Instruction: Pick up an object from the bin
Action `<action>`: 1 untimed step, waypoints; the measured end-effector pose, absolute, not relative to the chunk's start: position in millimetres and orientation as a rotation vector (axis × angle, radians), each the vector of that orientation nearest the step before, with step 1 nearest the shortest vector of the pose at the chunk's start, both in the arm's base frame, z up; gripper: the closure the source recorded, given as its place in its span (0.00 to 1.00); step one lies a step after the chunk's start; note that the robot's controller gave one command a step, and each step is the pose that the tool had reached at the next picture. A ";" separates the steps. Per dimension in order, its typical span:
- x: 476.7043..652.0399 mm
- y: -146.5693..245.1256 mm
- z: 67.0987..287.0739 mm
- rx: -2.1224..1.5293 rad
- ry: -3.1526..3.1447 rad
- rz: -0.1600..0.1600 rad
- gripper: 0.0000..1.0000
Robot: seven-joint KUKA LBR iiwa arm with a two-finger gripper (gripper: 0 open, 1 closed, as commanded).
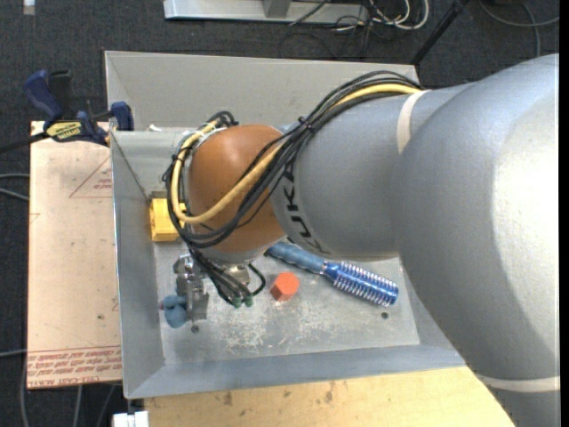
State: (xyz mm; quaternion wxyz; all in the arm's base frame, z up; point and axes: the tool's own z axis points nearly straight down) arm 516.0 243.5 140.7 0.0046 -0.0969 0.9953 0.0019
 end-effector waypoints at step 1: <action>519.8 248.7 209.1 -0.309 3.116 0.006 1.00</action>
Offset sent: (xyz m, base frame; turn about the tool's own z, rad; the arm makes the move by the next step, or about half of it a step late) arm 0.0015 0.0040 0.0640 -0.0033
